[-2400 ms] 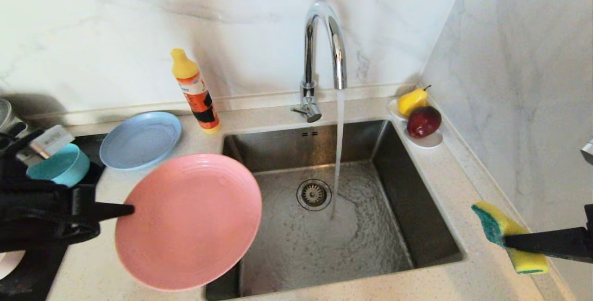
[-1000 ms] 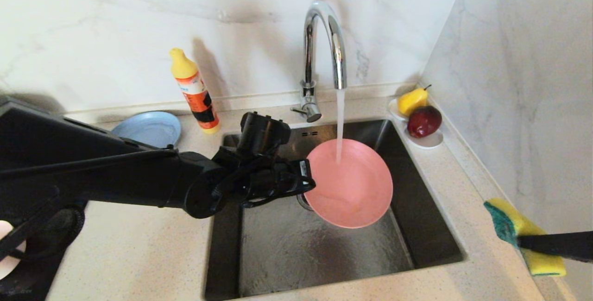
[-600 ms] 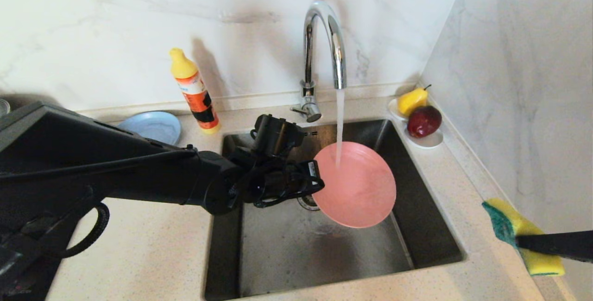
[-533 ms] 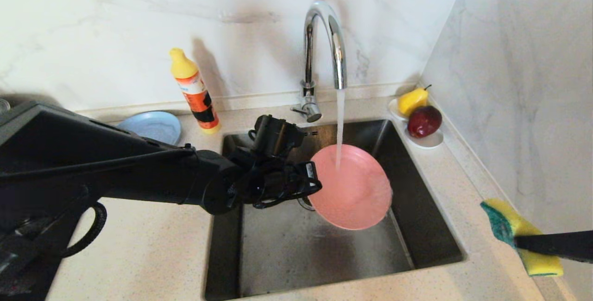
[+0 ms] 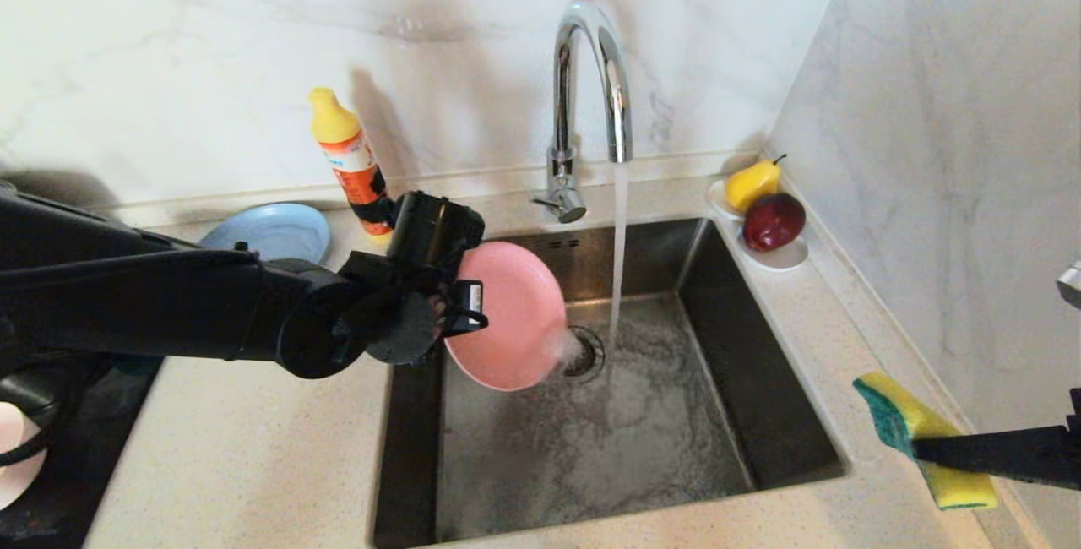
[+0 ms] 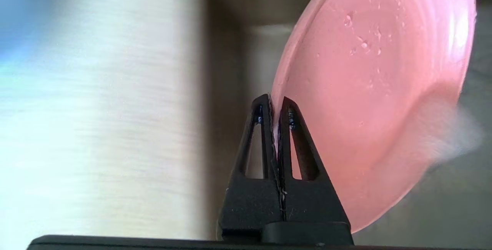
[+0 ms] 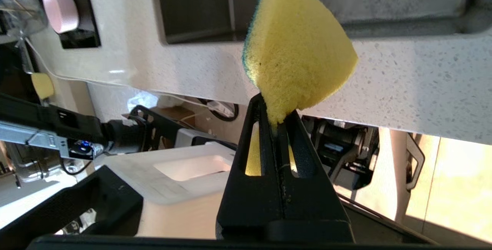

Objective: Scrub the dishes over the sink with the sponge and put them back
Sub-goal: Wash the plate, then wipe the plate

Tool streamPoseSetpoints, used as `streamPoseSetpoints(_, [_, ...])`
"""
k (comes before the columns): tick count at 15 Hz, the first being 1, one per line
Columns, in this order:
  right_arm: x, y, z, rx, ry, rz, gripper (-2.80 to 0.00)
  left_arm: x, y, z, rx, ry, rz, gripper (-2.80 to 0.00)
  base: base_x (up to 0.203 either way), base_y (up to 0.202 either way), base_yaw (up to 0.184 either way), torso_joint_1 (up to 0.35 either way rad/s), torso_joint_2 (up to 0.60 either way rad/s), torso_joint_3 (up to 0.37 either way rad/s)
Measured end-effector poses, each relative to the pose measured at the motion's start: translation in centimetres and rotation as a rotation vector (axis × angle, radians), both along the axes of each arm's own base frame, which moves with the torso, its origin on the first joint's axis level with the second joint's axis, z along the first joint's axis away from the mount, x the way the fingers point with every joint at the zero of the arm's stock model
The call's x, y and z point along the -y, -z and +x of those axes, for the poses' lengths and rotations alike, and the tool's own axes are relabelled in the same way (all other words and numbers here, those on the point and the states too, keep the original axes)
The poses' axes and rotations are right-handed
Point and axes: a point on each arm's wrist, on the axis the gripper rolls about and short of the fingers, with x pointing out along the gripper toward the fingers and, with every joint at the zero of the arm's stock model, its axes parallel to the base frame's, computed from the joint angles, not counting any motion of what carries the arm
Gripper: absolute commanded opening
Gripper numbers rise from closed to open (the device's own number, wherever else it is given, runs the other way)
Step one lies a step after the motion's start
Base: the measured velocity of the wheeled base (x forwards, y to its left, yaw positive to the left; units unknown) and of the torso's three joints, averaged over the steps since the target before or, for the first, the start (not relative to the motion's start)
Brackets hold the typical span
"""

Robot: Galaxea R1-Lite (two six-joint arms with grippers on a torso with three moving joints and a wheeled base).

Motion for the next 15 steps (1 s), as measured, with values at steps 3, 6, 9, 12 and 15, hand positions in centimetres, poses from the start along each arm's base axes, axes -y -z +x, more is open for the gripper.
streamPoseSetpoints(3, [0.0, 0.2, 0.1, -0.008, 0.0, -0.003, -2.8, -1.5, -1.2, -0.2, 0.036, -0.046, 0.035, -2.8, 0.0, 0.0, 0.0, 0.0, 0.0, 0.0])
streamPoseSetpoints(6, [0.0, 0.1, 0.0, -0.003, 0.0, -0.002, -2.8, -2.1, -2.4, -0.7, 0.064, -0.053, 0.026, -2.8, 0.0, 0.0, 0.0, 0.0, 0.0, 0.0])
streamPoseSetpoints(9, [0.0, 0.1, 0.0, -0.006, -0.001, -0.002, -2.8, -2.4, -2.9, -1.4, 0.075, -0.054, 0.019, -2.8, 0.0, 0.0, 0.0, 0.0, 0.0, 0.0])
streamPoseSetpoints(12, [0.0, 0.0, 0.0, -0.002, -0.002, -0.001, -2.8, -3.0, -3.9, -2.5, 0.107, -0.043, -0.019, -2.8, 0.0, 0.0, 0.0, 0.0, 0.0, 0.0])
streamPoseSetpoints(15, [-0.3, -0.9, 0.0, 0.017, -0.046, 0.028, -2.8, -4.1, -5.5, -4.9, 0.131, 0.025, -0.069, -2.8, 0.0, 0.0, 0.0, 0.0, 0.0, 0.0])
